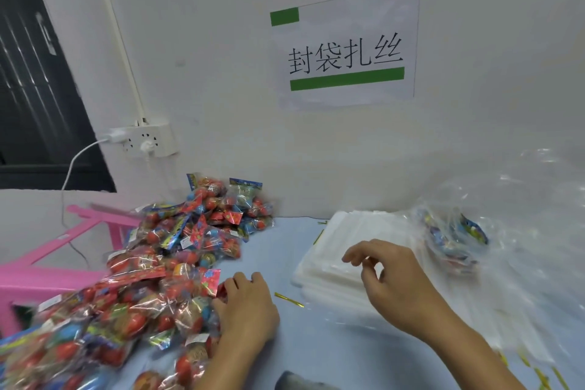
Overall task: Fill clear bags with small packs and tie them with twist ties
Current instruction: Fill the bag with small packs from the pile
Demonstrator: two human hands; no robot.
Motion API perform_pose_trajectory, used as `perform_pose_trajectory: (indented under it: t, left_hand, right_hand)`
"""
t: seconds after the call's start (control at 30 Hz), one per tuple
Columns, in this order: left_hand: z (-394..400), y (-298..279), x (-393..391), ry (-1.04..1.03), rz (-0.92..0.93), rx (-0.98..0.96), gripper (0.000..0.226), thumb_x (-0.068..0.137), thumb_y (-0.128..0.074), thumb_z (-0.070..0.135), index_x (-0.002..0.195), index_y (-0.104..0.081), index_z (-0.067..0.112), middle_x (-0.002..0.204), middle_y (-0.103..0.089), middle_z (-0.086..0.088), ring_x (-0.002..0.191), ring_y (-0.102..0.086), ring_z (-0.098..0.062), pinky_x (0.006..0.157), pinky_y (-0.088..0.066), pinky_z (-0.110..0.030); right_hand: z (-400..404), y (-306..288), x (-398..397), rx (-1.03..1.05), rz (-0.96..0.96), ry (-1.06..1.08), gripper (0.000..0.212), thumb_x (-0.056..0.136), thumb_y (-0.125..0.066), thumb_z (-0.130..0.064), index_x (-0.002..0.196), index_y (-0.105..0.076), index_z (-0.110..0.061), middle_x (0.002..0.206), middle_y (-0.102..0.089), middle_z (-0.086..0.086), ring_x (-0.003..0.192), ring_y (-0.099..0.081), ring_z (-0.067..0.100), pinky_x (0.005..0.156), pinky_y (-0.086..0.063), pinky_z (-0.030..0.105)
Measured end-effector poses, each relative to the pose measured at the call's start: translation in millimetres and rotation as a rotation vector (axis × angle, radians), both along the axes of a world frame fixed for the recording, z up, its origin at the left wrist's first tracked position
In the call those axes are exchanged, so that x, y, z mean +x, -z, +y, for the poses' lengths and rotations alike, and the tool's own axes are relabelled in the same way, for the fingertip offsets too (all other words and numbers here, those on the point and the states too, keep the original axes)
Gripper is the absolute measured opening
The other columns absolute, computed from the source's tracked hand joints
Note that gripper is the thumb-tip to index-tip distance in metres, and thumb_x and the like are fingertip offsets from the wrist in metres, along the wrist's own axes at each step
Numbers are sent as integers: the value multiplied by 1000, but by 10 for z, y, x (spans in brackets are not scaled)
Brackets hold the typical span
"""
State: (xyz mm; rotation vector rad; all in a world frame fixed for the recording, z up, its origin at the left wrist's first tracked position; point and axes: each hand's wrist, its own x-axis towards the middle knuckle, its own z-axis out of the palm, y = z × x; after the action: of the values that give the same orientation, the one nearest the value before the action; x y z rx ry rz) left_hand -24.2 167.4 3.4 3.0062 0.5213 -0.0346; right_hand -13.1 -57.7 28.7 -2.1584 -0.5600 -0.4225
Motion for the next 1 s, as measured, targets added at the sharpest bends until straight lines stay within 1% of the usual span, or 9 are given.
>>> perform_pose_trajectory:
  t: [0.23,0.37,0.47,0.53,0.63,0.77,0.87,0.93,1.0]
  left_hand:
    - [109,28,137,72,-116,129,36,103,-36,32,135,-37,19,139,-44,-7,129,-38,-27,102,-35,-36]
    - [53,-174,159,67,-356,-34,24,105,-32,31,121,-44,18,125,-54,-5,119,-46,-27,90,-43,-37]
    - [-146,-374,140,93,-623,-382,16,101,-46,32,105,-52,18,108,-61,-3,107,-52,-25,88,-48,-42]
    - [-359,-497,132,110,-683,-746,15,96,-57,35,93,-52,21,91,-65,-1,92,-62,-24,83,-51,-40]
    - [-688,-584,104,144,-632,-1014,35,91,-58,55,94,-49,21,85,-70,-1,80,-69,-20,79,-54,-35]
    - [-932,-547,124,161,-535,-1111,61,95,-21,68,103,-59,20,103,-69,-7,103,-64,-26,96,-50,-46]
    - [-924,-513,166,151,-446,-1336,57,102,-26,57,103,-68,19,107,-69,-10,102,-66,-24,79,-60,-39]
    - [-790,-433,231,126,-506,-1222,43,104,-36,47,93,-66,18,102,-67,-10,98,-64,-25,74,-60,-38]
    - [-556,-315,339,76,-600,-986,30,103,-45,36,86,-62,18,102,-64,-8,102,-60,-28,86,-53,-40]
  right_hand:
    - [-30,85,34,-19,93,22,46,91,-50,-2,87,-66,-45,86,-68,-14,89,-60,0,68,-42,9]
    - [8,70,10,34,124,26,38,95,-53,-6,92,-69,-40,86,-71,-12,88,-61,-2,66,-41,7]
    - [77,25,-20,138,161,7,27,99,-58,-17,98,-68,-43,94,-73,-17,91,-64,-5,70,-43,7]
    - [126,-33,-68,262,257,-60,13,99,-58,-43,110,-64,-46,113,-70,-22,106,-63,-7,86,-48,10]
    - [163,-97,-141,392,410,-271,47,91,-42,-68,126,-63,-45,125,-68,-22,117,-62,-3,99,-53,31]
    - [141,-133,-157,436,403,-242,36,93,-56,-61,122,-64,-41,111,-74,-19,106,-69,0,88,-60,36]
    - [64,-85,-50,480,376,22,15,100,-58,-31,104,-73,-31,97,-77,-9,97,-72,9,79,-63,37]
    - [20,-52,-14,519,417,74,21,101,-58,-28,90,-76,-31,94,-77,-6,94,-72,12,70,-63,34]
    - [-4,-28,-8,509,441,55,28,100,-58,-31,83,-77,-41,90,-77,-7,90,-72,11,69,-64,36]
